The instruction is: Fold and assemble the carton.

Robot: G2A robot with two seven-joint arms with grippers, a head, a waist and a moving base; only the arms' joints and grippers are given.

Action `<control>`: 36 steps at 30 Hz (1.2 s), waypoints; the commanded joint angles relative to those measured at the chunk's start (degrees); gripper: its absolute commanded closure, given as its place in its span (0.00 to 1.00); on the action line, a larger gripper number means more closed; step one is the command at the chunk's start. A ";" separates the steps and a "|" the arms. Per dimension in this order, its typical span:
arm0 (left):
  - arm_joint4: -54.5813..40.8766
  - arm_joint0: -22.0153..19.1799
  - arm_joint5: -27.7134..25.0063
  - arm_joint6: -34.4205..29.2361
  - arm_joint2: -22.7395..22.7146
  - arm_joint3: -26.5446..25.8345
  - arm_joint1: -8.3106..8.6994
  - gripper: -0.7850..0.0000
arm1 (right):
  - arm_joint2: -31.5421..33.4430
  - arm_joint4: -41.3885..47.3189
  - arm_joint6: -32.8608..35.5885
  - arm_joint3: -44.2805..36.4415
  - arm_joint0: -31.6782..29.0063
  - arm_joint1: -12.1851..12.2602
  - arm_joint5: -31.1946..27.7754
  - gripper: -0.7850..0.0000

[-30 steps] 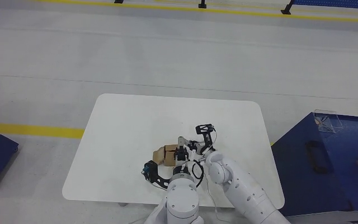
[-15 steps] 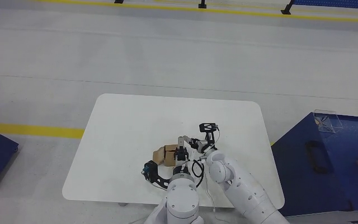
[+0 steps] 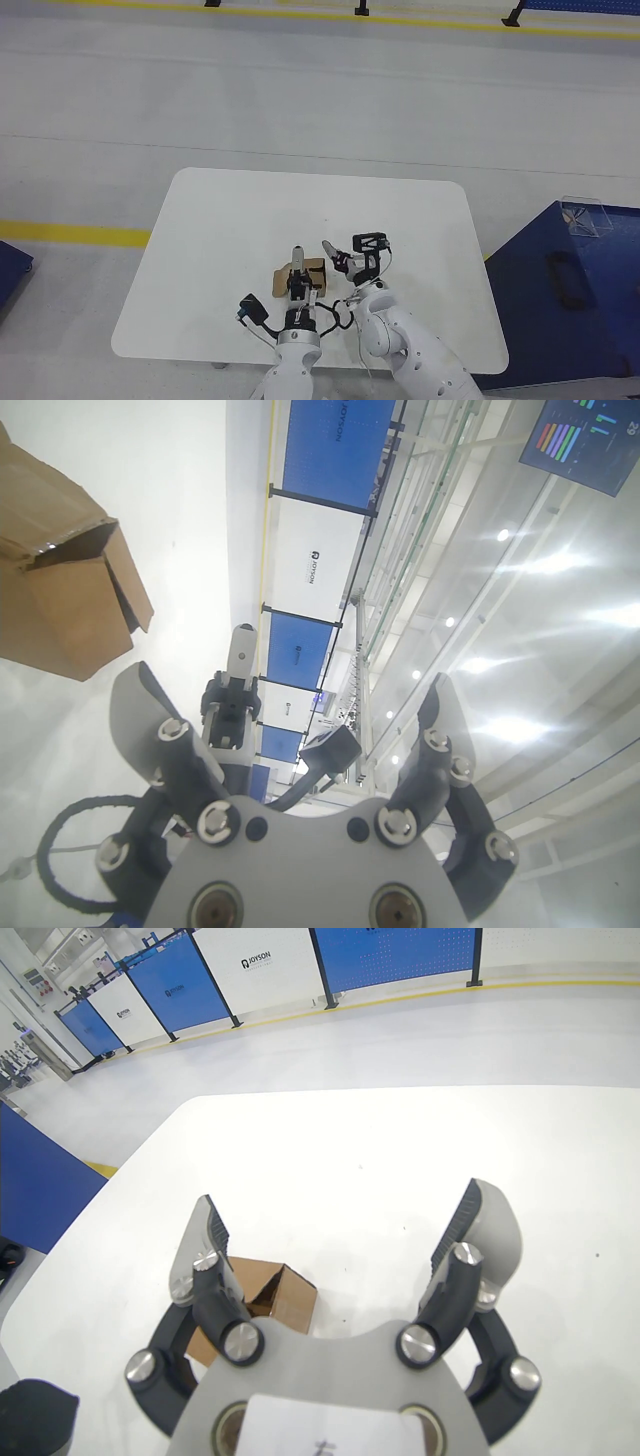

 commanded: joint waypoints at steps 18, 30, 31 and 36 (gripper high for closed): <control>2.91 -3.20 -9.33 11.56 -2.87 17.14 -1.34 0.00 | -6.87 -10.52 -0.54 7.77 2.16 -3.53 4.51 0.00; -0.15 -9.01 -10.26 14.70 -3.09 26.51 -3.17 0.00 | -7.99 -14.11 2.03 10.60 3.51 -5.57 6.39 0.00; -0.38 -9.31 -10.44 14.58 -3.24 27.09 -3.27 0.00 | -7.92 -14.38 2.19 10.70 3.52 -5.67 6.36 0.00; -1.35 -10.58 -11.44 14.21 -3.87 29.27 -3.74 0.00 | -7.41 -15.56 2.96 11.23 3.49 -6.09 6.34 0.00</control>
